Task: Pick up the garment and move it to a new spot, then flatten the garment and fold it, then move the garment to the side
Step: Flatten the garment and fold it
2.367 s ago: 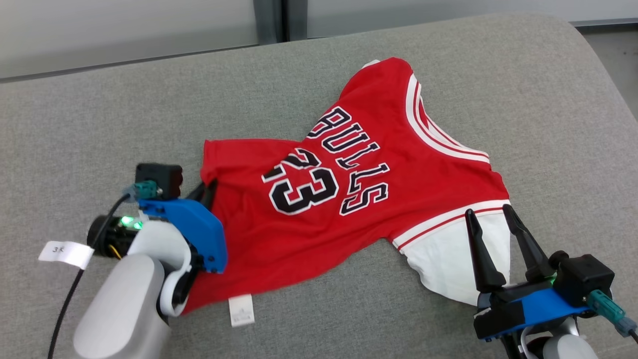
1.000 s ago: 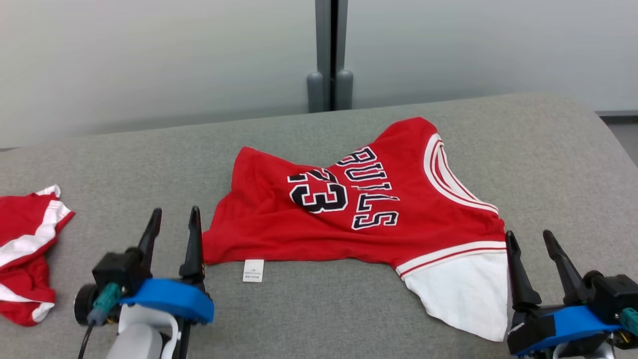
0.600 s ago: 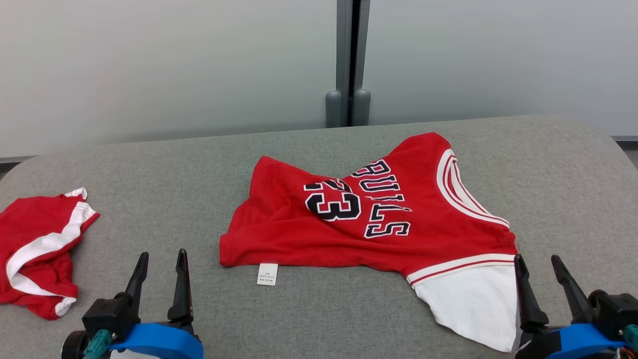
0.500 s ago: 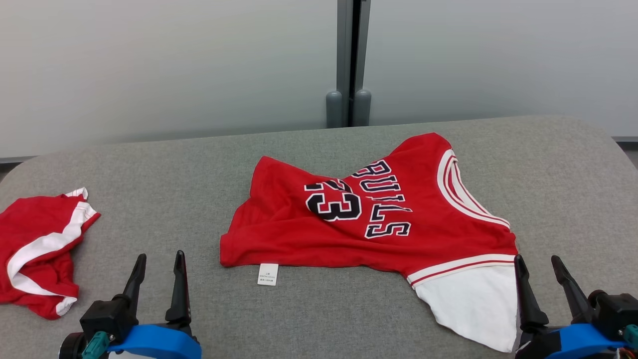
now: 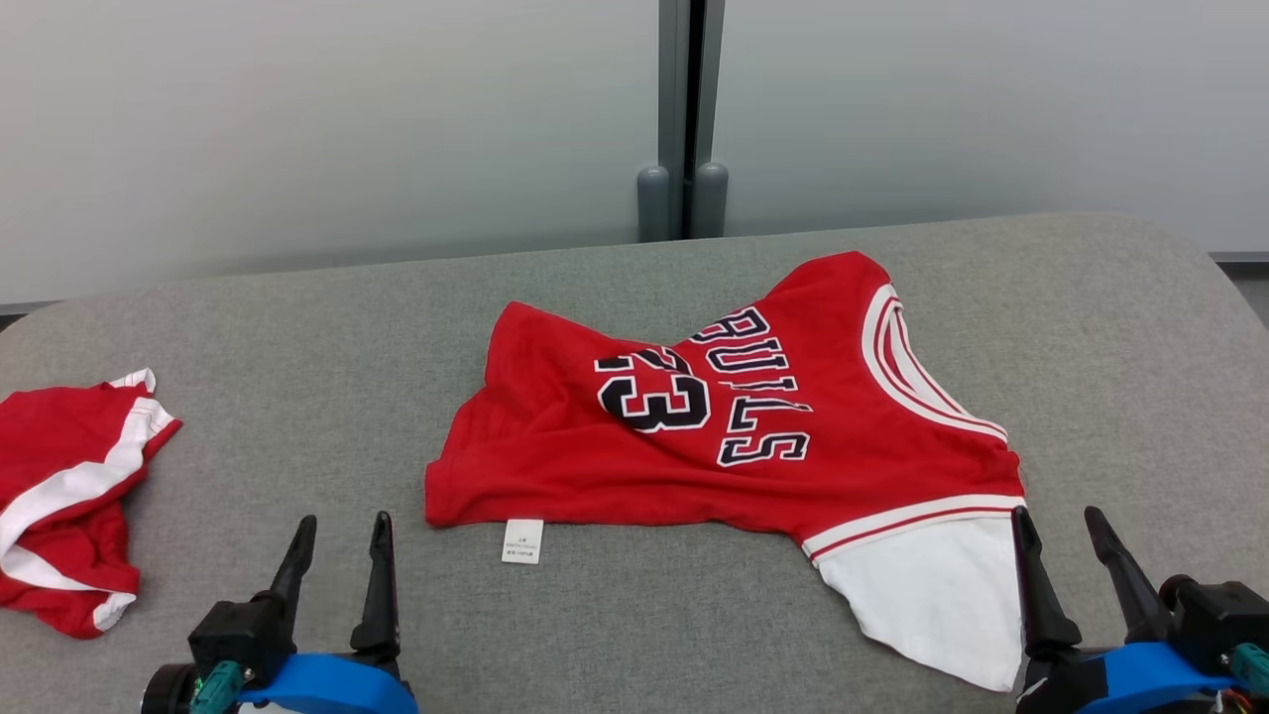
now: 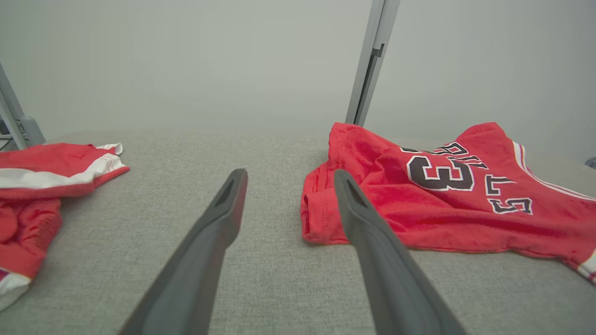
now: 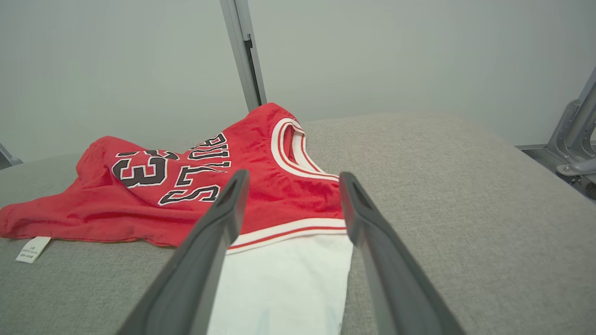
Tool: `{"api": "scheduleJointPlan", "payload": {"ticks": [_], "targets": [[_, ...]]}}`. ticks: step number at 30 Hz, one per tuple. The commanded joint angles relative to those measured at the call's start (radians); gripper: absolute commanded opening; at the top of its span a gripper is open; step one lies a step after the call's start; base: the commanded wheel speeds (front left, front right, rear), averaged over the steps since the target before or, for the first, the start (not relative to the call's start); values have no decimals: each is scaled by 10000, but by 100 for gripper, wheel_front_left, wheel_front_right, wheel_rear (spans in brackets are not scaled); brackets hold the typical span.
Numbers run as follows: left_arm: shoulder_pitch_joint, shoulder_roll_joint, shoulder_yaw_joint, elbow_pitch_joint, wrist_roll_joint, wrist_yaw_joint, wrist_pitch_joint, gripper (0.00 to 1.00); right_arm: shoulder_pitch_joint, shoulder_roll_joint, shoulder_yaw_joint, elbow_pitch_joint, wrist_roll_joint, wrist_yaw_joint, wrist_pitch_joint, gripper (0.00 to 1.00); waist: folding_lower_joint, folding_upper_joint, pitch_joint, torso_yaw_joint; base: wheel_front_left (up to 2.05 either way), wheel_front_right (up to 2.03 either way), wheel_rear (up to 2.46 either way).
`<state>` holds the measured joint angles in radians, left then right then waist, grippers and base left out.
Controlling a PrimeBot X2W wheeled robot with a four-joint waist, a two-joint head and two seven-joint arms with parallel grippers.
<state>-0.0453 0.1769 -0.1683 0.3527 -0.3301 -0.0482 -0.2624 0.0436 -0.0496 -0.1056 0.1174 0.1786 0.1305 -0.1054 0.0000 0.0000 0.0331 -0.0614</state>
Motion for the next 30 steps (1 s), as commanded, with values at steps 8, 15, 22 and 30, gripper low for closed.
{"api": "scheduleJointPlan", "payload": {"ticks": [8, 15, 22, 30], "targets": [[-1075, -241, -594, 1531, -41, -401, 391, 100, -215, -15, 213, 513, 208, 5, 277, 100, 0, 0, 494, -260, 0, 0, 0], [-2007, -327, -540, 3042, -10, -113, 371, 100, -511, -16, 586, 1359, 361, 5, 499, 100, 0, 0, 1016, -668, 0, 0, 0], [-2621, -259, -358, 3908, -59, 210, 225, 100, -844, -19, 796, 2018, 334, 5, 386, 100, 0, 0, 1426, -925, 0, 0, 0], [-2962, -323, -405, 4611, -152, 102, 145, 0, -1030, -18, 978, 2713, 317, 5, 399, 100, 0, 0, 1715, -1018, 0, 0, 0]]}}
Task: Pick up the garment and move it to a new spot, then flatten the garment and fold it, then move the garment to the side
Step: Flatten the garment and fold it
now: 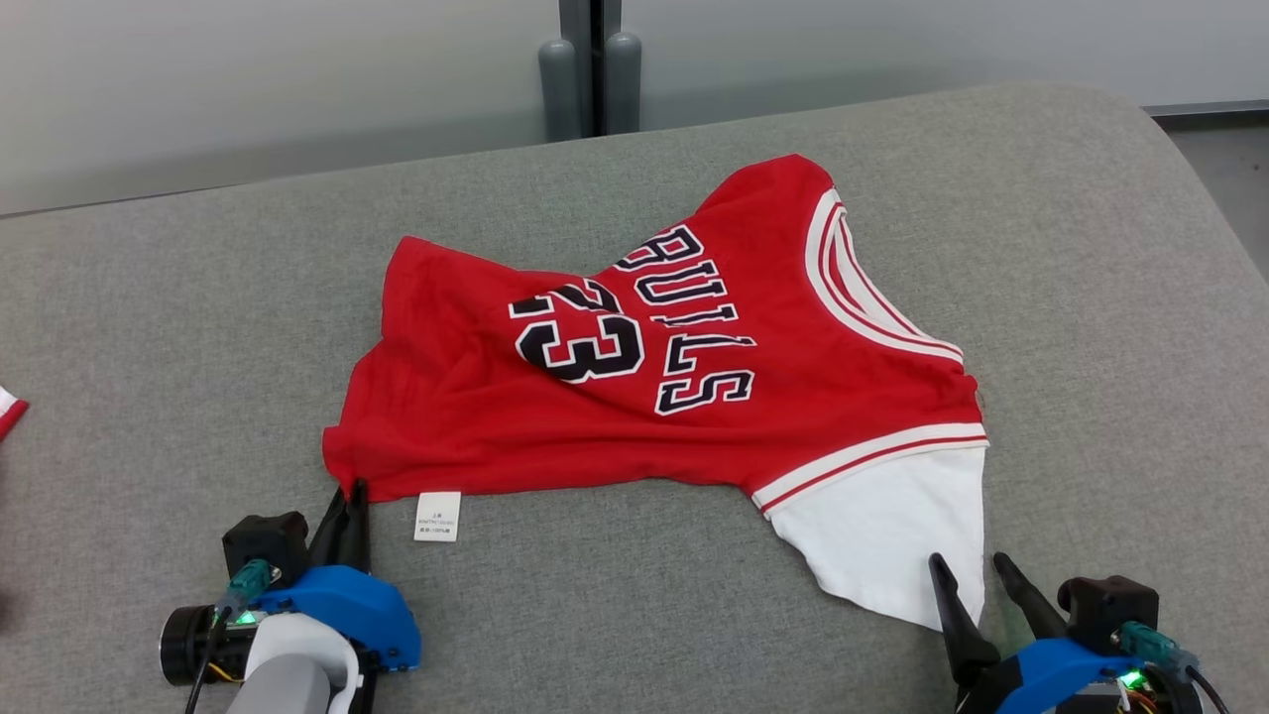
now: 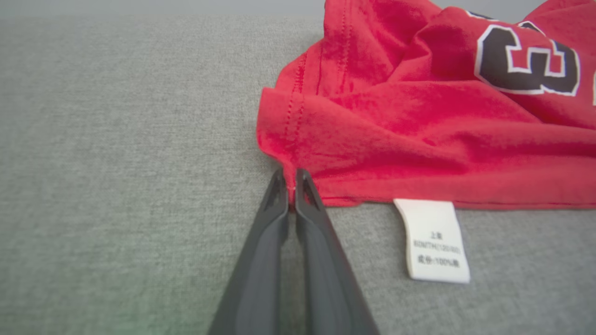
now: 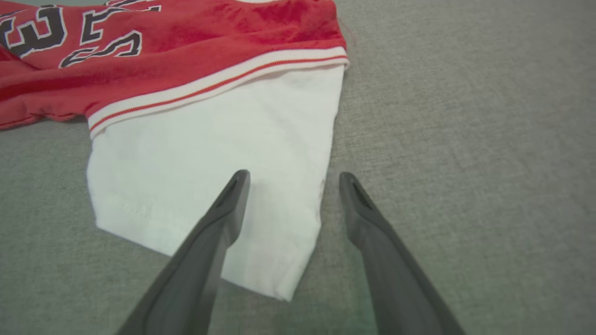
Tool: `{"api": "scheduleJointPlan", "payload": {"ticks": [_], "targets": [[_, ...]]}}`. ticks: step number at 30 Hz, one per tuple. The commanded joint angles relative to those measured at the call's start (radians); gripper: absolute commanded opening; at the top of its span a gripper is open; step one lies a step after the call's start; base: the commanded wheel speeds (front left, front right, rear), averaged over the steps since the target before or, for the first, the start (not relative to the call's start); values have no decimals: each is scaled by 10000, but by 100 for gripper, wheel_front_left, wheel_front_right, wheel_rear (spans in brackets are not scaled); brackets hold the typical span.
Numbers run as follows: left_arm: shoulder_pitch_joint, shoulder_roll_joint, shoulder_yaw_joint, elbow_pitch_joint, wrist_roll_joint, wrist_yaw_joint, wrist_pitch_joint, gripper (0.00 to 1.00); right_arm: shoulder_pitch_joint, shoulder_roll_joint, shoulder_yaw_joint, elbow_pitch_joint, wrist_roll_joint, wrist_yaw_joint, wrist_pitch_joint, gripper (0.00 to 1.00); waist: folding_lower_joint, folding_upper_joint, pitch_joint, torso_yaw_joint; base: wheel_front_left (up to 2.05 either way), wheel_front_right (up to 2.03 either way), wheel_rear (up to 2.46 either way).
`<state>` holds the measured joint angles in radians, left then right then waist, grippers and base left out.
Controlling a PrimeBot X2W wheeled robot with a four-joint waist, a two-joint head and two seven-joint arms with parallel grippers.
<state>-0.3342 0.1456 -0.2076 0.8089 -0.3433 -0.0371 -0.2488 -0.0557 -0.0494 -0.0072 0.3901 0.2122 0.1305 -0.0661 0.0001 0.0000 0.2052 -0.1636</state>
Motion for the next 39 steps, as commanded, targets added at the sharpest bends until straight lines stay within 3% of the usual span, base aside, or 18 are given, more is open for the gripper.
{"api": "scheduleJointPlan", "payload": {"ticks": [1, 10, 11, 12, 13, 20, 24, 31, 39], "targets": [[-95, -42, -38, 80, -31, -59, -5, 0, -49, -20, -33, 34, -76, 5, -17, 100, -1, 0, 13, 9, 0, 0, 0], [-82, -196, -249, 247, -2, -261, -105, 0, -67, 80, 609, 1188, -288, 31, 883, 100, -1, 0, 27, 191, 0, 0, 0], [-84, -203, -260, 260, -7, -275, -108, 0, -69, 122, 851, 1291, -242, 60, 1067, 38, -1, 0, 20, 207, 0, 0, 0], [-77, -210, -266, 274, -24, -304, -108, 0, -62, 165, 1082, 1332, -176, 68, 1183, 4, -1, 0, 17, 214, 0, 0, 0], [-60, -215, -260, 281, -55, -324, -115, 0, -30, 195, 1288, 1327, -139, 75, 1262, 0, -1, 0, 9, 211, 0, 0, 0], [96, -137, 78, -479, -370, -455, -167, 0, -216, 11, 788, 117, 243, 14, 472, 0, -1, 0, -125, -1, 0, 0, 0], [395, -93, 480, -1663, -709, -581, -170, 0, -400, -18, 371, -1135, 1268, 5, 198, 0, -1, 0, -300, -99, 0, 0, 0], [869, 15, 769, -4422, -1783, -801, 488, 0, -385, -21, -673, -4057, 1041, 5, 568, 0, -1, 0, -681, -44, 0, 0, 0], [1368, 203, 904, -8523, -3082, -761, 2393, 0, -1034, -21, -1251, -7190, 233, 5, 1637, 0, -1, 0, -735, -13, 0, 0, 0]]}}
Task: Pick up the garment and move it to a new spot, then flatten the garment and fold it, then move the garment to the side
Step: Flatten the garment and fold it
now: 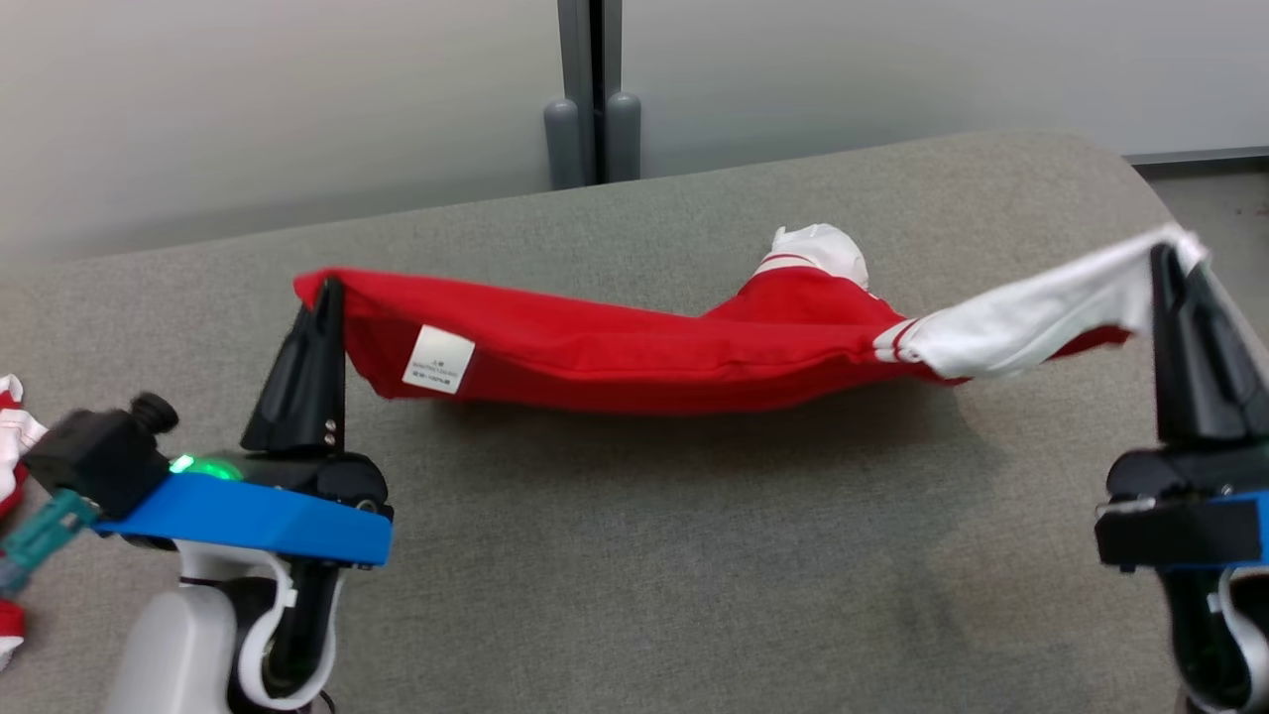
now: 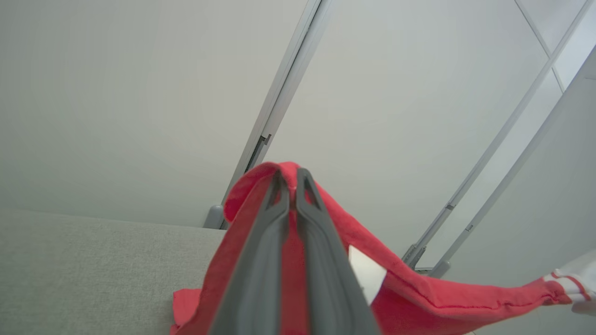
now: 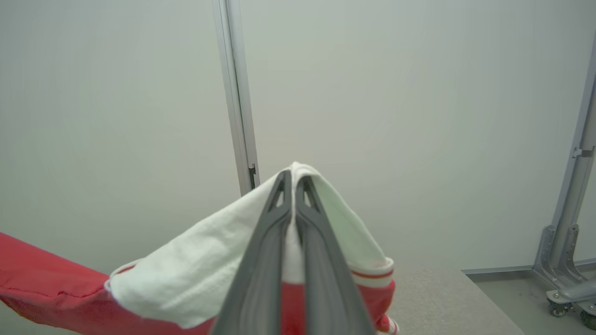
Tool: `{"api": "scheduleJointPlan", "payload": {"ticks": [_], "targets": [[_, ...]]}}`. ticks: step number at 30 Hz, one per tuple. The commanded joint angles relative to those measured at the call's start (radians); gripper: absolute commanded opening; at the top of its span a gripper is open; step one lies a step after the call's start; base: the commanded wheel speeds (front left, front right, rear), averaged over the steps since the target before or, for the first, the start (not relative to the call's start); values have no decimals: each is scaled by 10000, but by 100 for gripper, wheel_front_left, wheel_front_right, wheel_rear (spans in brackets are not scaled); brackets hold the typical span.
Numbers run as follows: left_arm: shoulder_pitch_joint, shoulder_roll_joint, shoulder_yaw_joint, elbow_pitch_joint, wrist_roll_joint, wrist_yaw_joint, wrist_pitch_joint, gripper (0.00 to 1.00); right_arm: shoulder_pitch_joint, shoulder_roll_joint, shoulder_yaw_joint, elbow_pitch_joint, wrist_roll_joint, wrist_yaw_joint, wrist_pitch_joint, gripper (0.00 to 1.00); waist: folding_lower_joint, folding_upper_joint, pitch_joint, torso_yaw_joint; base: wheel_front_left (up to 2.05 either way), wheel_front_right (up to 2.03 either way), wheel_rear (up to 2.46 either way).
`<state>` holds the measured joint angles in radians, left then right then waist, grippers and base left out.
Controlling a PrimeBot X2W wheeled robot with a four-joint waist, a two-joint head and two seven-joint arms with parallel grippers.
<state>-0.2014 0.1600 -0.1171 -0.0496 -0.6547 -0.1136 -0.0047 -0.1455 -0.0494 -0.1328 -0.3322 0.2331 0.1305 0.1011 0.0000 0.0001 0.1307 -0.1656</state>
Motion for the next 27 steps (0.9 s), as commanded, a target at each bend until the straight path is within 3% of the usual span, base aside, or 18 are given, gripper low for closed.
{"api": "scheduleJointPlan", "payload": {"ticks": [1, 4, 7, 14, 19, 27], "targets": [[57, 155, 16, -400, -93, 67, 257, 0, -344, -20, 27, -317, -158, 5, 179, 0, 0, -1, 56, -2, 0, 0, 0], [-103, 278, 157, -1662, -565, 330, 1117, 0, -1114, -263, 156, -1035, -424, 5, 814, 0, 0, -1, 298, -40, 0, 0, 0], [-606, 676, 403, -2380, -783, 632, 1943, 0, -2086, -645, 349, -959, -145, 5, 1351, 0, 0, -1, 745, -60, 0, 0, 0], [-2872, 1351, 596, -1671, -676, 1052, 3114, 0, -5144, -1275, 785, 1755, 678, 5, 1794, 0, 0, -1, 2572, -12, 0, 0, 0], [-5343, 1441, 945, -387, -763, 1274, 3179, 0, -8097, -1651, 1230, 4162, 181, 5, 717, 0, 0, -1, 3901, 61, 0, 0, 0], [-8621, 1939, 1113, 1504, -97, 647, 1868, 0, -12073, -1790, 1339, 6425, -1373, 2, -2047, 0, 0, -1, 4335, 164, 0, 0, 0]]}}
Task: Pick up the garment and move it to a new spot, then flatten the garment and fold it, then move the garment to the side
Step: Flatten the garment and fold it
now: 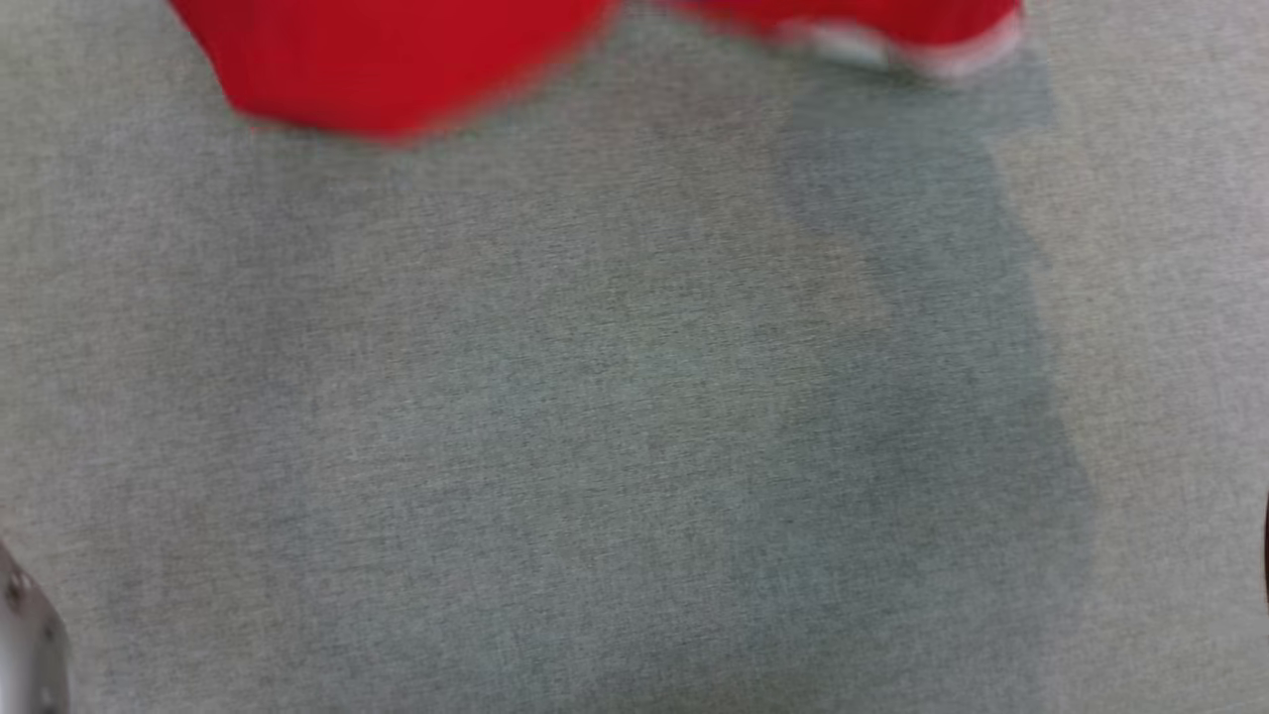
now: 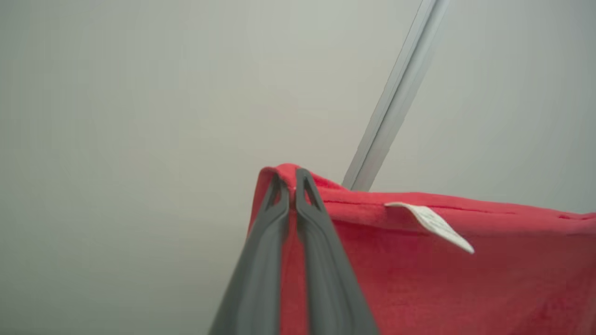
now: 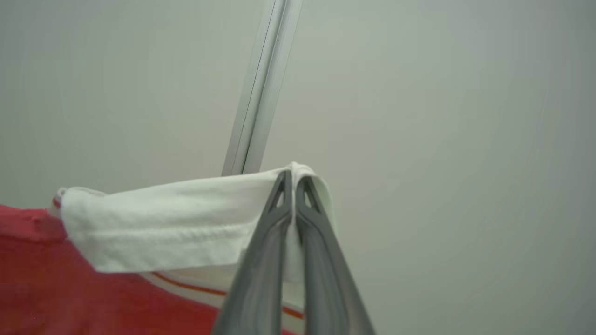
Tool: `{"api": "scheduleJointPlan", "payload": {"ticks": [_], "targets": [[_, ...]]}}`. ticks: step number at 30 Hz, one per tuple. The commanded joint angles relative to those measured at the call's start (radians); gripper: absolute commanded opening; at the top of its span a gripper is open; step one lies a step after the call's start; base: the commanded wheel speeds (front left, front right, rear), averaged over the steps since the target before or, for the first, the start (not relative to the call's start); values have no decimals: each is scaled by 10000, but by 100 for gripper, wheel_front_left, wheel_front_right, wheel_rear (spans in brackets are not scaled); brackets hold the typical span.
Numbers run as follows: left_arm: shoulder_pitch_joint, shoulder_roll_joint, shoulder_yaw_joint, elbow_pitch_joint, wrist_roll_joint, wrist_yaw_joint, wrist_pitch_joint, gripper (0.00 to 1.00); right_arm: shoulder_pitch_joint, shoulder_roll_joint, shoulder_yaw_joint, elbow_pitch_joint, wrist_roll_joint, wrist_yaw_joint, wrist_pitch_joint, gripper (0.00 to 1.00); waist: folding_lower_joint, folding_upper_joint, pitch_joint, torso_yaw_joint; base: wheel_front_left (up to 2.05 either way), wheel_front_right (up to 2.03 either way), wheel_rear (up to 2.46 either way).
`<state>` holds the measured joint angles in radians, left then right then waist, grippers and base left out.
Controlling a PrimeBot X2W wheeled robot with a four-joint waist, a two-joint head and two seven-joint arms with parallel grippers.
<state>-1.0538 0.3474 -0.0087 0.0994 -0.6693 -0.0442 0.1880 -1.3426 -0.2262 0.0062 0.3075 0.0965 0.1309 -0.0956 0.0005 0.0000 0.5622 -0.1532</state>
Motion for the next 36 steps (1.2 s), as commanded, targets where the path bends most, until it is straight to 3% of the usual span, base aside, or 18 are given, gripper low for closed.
{"api": "scheduleJointPlan", "payload": {"ticks": [1, 8, 13, 15, 20, 23, 28, 36], "targets": [[-396, 37, 1, 160, 55, -148, -294, 0, -433, -11, -79, 183, -130, -2, -396, 0, -5, 0, -19, 54, 0, 0, 0], [-888, -94, -224, 818, 314, -574, -1790, 0, -680, -381, 49, 916, -383, -2, -1408, 0, -5, 0, -156, 237, 0, 0, 0], [368, -263, -1009, 1376, 564, -809, -2964, 0, 980, -653, 758, 1195, 23, 0, -1639, 0, -5, 0, -233, 434, 0, 0, 0], [1390, -400, -1693, 1950, 651, -852, -3556, 0, 2316, -825, 1513, 1455, 504, 0, -1688, 0, -5, 0, -357, 584, 0, 0, 0], [2756, -594, -2811, 2801, 698, -887, -3998, 0, 4202, -1188, 2434, 1847, 1392, -2, -1651, 0, -5, 0, -730, 796, 0, 0, 0], [3774, -576, -3432, 3274, 531, -882, -4228, 0, 5669, -1481, 2755, 1796, 2363, -2, -1029, 0, -5, 0, -1223, 912, 0, 0, 0], [5611, -464, -3804, 3560, 203, -884, -4386, 0, 8214, -1759, 2156, 930, 3277, 0, 233, 0, -5, 0, -2175, 942, 0, 0, 0], [8321, -266, -3795, 2588, -186, -320, -4201, 0, 11988, -894, 603, -1683, 3336, 0, 2446, 0, -5, 0, -3266, 988, 0, 0, 0]]}}
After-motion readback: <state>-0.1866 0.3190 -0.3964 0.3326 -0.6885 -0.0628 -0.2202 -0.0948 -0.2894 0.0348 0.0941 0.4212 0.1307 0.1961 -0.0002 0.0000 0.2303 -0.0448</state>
